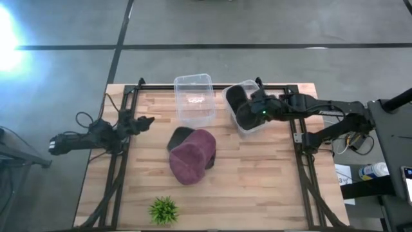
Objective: Pick & Place hat
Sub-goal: Put the red cap into the left transparent bin
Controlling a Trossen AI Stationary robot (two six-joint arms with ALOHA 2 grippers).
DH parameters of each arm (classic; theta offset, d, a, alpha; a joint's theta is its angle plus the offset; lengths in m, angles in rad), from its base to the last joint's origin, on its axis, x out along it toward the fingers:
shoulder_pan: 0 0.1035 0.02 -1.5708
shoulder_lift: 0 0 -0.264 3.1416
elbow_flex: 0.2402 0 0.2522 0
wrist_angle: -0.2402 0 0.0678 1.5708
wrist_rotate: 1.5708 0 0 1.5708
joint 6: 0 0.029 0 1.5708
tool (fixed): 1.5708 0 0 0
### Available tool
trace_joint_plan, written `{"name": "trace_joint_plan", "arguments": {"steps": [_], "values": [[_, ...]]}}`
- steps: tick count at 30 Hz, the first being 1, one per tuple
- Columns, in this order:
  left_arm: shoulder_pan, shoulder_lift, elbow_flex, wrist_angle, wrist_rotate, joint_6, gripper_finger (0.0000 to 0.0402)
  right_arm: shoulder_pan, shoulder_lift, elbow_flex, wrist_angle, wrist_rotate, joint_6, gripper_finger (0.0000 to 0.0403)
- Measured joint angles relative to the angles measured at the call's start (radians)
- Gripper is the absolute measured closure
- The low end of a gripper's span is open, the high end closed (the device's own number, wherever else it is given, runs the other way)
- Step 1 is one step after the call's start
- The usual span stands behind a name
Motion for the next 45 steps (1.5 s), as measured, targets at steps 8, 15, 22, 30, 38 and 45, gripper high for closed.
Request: {"name": "trace_joint_plan", "arguments": {"steps": [8, 15, 22, 30, 38, 45], "values": [[-0.003, 0.123, 0.147, -0.158, 0.122, -0.010, 0.0277, 0.080, 0.083, 0.000, 0.151, -0.260, 0.047, 0.0165], [-0.028, 0.375, 0.372, -0.643, 0.260, 0.134, 0.0287, 0.154, 0.188, 0.000, 0.260, -0.273, 0.138, 0.0163], [-0.151, 0.600, 0.392, -0.709, 0.328, 0.083, 0.0287, 0.204, 0.326, 0.000, 0.307, -0.271, 0.254, 0.0166], [-0.275, 0.791, 0.372, -0.577, 0.203, -0.011, 0.0287, 0.218, 0.442, 0.000, 0.373, -0.247, 0.300, 0.0165], [-0.283, 0.995, 0.373, -0.417, 0.104, -0.051, 0.0287, 0.213, 0.528, 0.000, 0.368, -0.197, 0.380, 0.0170], [-0.283, 1.149, 0.373, -0.558, 0.079, -0.072, 0.0287, 0.218, 0.526, 0.000, 0.324, -0.100, 0.406, 0.0170]]}}
